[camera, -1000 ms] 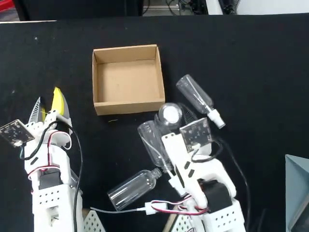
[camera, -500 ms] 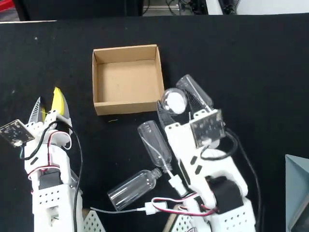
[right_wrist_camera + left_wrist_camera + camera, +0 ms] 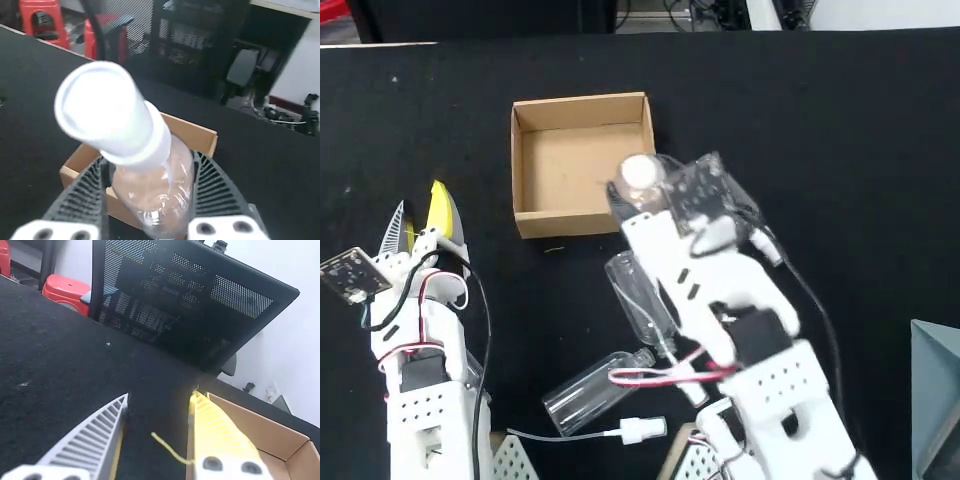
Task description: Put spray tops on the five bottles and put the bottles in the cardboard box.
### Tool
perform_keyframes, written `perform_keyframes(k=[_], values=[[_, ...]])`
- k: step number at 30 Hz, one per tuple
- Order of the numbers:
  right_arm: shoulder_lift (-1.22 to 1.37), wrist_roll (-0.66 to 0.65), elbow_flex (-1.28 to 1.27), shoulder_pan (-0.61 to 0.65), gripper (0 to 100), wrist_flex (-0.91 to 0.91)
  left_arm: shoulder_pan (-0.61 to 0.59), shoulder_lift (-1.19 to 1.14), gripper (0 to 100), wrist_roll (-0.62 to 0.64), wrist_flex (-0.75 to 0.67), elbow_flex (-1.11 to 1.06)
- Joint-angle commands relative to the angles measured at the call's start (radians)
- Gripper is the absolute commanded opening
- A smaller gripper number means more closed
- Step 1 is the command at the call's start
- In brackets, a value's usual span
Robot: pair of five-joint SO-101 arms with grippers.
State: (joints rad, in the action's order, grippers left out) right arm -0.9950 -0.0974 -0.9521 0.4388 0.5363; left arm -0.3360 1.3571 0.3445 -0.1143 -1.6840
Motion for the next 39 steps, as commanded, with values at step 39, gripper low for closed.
perform_keyframes(k=[39], values=[[1.288, 0.308, 0.978, 0.100, 6.8, -0.272, -0.012, 0.014, 19, -0.006, 0.038, -0.025]])
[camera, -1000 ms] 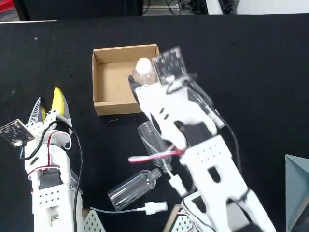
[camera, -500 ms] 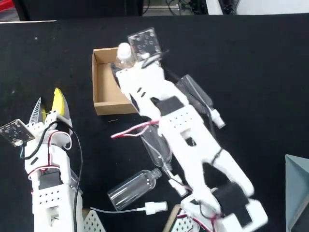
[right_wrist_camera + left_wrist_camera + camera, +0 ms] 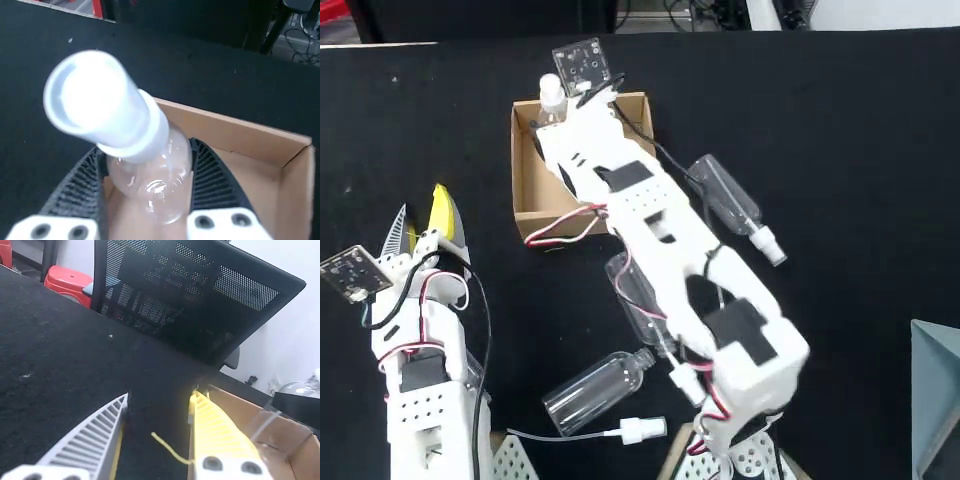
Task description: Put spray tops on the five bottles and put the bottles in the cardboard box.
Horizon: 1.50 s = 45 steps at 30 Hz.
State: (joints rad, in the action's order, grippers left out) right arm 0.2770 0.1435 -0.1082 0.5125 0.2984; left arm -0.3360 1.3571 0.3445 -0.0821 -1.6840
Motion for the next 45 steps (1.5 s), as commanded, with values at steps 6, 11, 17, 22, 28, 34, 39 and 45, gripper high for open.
perform_keyframes(k=[6, 11, 17, 22, 28, 34, 39, 45], values=[[0.156, 0.078, 0.286, 0.026, 6.8, -0.034, -0.012, 0.014, 19, -0.006, 0.008, -0.025], [0.254, 0.078, 0.386, 0.026, 6.8, -0.032, -0.012, 0.014, 19, -0.006, 0.009, -0.025], [0.325, 0.078, 0.452, 0.026, 6.8, -0.034, -0.012, 0.014, 19, -0.006, 0.011, -0.025], [0.384, 0.077, 0.503, 0.029, 6.7, -0.034, -0.012, 0.014, 19, -0.006, 0.011, -0.025], [0.447, 0.077, 0.558, 0.035, 6.7, -0.034, -0.012, 0.014, 19, -0.006, 0.011, -0.025], [0.475, 0.002, 0.561, 0.037, 6.8, -0.035, -0.012, 0.014, 19, -0.006, 0.011, -0.025], [0.503, -0.006, 0.558, 0.037, 6.8, -0.084, -0.012, 0.014, 19, -0.006, 0.011, -0.025], [0.518, -0.006, 0.561, 0.037, 6.8, -0.097, -0.012, 0.014, 19, -0.006, 0.011, -0.025]])
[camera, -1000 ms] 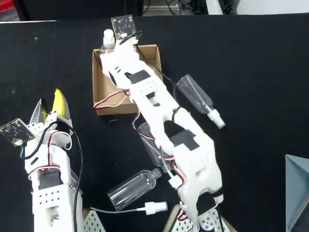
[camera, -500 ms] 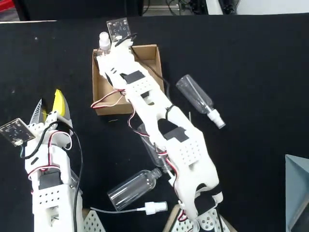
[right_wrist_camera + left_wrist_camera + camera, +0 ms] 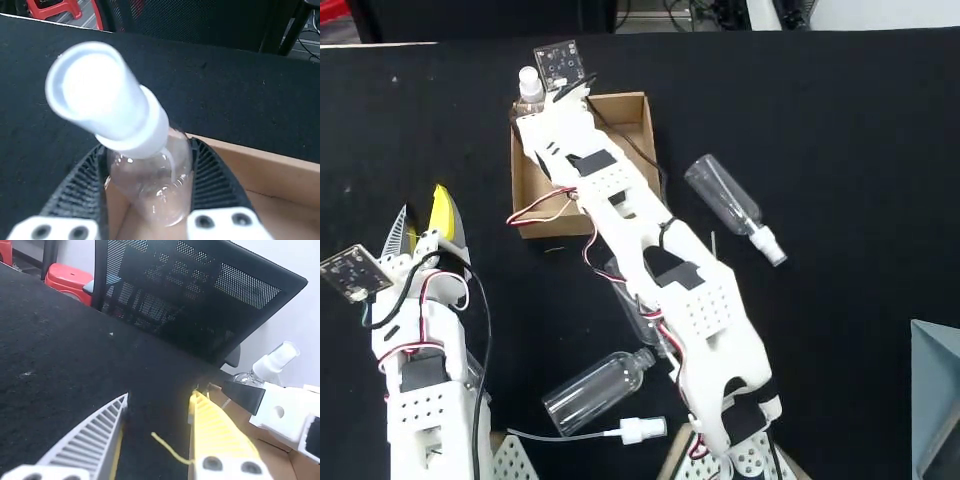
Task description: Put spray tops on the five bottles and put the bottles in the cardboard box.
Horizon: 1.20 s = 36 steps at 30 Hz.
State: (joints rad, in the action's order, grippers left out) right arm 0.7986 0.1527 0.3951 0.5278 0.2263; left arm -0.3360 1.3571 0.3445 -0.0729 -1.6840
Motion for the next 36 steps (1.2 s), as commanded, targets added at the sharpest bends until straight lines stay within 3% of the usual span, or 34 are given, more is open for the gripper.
perform_keyframes(k=[1, 24, 31, 36], values=[[-0.004, -0.015, 0.058, 0.021, 6.8, -0.023, -0.012, 0.014, 19, -0.006, 0.002, -0.025], [-0.004, -0.014, 0.051, 0.021, 7.0, -0.018, -0.012, 0.014, 19, -0.008, 0.002, -0.025], [-0.004, -0.012, 0.047, 0.023, 22.0, -0.015, -0.012, 0.014, 19, -0.008, 0.002, -0.025], [-0.002, -0.012, 0.047, 0.023, 25.7, -0.015, -0.012, 0.014, 19, -0.008, 0.002, -0.025]])
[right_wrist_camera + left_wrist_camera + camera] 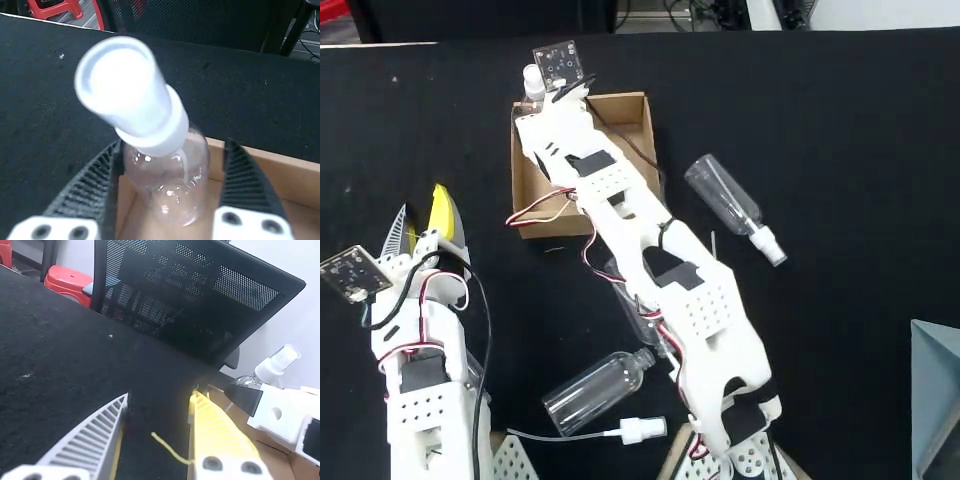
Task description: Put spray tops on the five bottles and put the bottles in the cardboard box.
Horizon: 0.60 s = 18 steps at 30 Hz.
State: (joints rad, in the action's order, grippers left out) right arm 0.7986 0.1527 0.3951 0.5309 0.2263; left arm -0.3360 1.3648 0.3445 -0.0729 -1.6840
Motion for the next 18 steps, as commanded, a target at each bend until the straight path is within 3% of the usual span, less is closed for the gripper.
perform_keyframes(k=[1, 18], values=[[-0.002, -0.012, 0.047, 0.020, 25.8, -0.015, -0.012, 0.006, 19, -0.008, 0.002, -0.025], [-0.056, -0.011, 0.059, 0.020, 25.9, 0.153, -0.012, 0.006, 19, -0.008, 0.002, -0.025]])
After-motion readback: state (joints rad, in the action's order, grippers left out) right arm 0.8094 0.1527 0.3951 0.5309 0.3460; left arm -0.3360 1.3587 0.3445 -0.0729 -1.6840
